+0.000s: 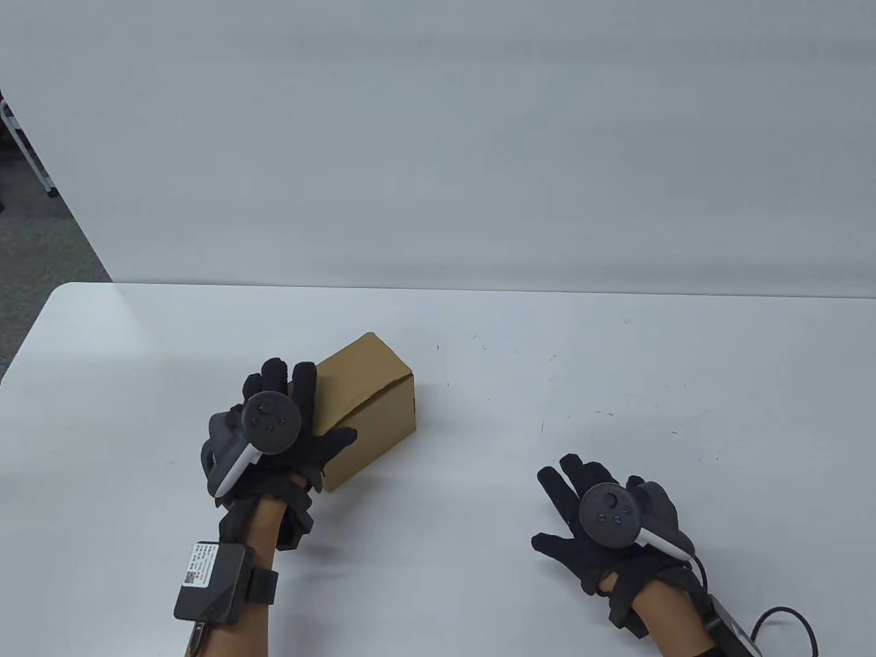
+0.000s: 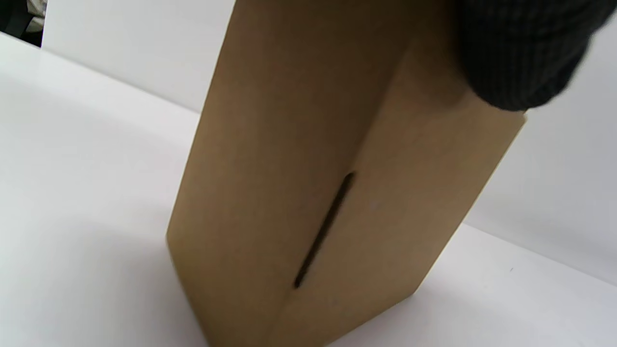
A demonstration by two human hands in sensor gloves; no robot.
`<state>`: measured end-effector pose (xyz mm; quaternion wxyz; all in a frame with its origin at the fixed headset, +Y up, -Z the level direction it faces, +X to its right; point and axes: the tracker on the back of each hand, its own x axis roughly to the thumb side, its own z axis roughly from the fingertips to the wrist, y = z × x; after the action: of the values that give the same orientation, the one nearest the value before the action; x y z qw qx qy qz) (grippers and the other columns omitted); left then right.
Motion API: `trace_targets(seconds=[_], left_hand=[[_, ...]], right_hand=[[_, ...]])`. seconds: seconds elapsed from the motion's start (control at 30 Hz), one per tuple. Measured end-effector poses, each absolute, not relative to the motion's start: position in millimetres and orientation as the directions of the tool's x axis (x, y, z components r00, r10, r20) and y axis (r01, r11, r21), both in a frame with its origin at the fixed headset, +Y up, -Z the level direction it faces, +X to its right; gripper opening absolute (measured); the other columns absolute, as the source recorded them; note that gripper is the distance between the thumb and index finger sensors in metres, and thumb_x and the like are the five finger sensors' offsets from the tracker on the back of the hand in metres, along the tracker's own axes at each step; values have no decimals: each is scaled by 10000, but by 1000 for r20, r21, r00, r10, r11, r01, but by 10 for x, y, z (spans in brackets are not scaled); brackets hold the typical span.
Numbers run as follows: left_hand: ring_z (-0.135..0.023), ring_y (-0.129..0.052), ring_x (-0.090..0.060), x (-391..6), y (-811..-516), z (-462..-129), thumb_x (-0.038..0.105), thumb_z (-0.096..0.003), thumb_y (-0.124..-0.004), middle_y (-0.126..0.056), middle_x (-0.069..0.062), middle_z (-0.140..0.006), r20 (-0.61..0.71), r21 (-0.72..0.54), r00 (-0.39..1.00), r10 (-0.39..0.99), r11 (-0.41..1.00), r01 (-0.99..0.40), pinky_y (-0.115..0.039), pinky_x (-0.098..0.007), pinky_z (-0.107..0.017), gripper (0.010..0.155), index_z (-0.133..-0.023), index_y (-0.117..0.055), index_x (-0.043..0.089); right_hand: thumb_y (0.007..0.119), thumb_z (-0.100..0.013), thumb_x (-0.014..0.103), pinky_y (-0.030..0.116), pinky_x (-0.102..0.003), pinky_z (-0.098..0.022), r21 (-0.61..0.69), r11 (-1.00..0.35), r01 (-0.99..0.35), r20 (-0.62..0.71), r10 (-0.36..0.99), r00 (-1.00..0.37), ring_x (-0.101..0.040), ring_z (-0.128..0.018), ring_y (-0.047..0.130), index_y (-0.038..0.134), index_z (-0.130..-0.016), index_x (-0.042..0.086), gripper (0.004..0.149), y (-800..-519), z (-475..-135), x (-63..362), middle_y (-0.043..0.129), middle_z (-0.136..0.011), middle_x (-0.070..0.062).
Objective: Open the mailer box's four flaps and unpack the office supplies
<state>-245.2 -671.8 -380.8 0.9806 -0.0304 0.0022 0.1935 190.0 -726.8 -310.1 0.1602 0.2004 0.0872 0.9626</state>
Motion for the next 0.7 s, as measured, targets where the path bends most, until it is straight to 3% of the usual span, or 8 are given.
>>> trace_targets(seconds=[0.17, 0.33, 0.53, 0.7], left_hand=[[-1117, -402, -560, -2488, -6757, -3858, 674, -395, -936, -149, -203, -1224, 33, -76, 888, 459, 887, -455, -432, -772, -737, 1074, -1135, -236, 329], [-1092, -400, -589, -2490, -6801, -3828, 630, -402, -972, -177, -245, -1203, 116, -29, 837, 535, 844, -535, -449, -757, -744, 1063, -1133, -280, 288], [-1097, -411, -577, -1936, -6844, -3671, 616, -385, -994, -206, -216, -1213, 345, -172, 740, 577, 814, -555, -442, -754, -746, 1071, -1131, -298, 289], [-1104, -418, -569, -1344, -6838, -3420, 628, -382, -985, -208, -208, -1215, 489, -275, 673, 554, 831, -484, -443, -756, -745, 1075, -1129, -287, 296]], right_hand=[[717, -456, 607, 247, -885, -515, 249, -929, -274, 333, 348, -876, -542, -998, 336, 264, -1054, 288, 815, -7316, -3154, 1940, 216, -1136, -128], [720, -456, 603, 244, -884, -519, 256, -918, -304, 303, 375, -876, -541, -998, 335, 267, -1054, 285, 814, -7328, -3179, 2014, 216, -1135, -128], [733, -449, 597, 236, -885, -524, 235, -889, -392, 287, 449, -846, -540, -1001, 331, 268, -1052, 285, 823, -7241, -3191, 2184, 216, -1136, -126], [794, -439, 568, 217, -874, -543, 290, -808, -512, 417, 589, -693, -533, -1005, 291, 227, -1044, 267, 881, -7138, -3179, 2249, 184, -1132, -126]])
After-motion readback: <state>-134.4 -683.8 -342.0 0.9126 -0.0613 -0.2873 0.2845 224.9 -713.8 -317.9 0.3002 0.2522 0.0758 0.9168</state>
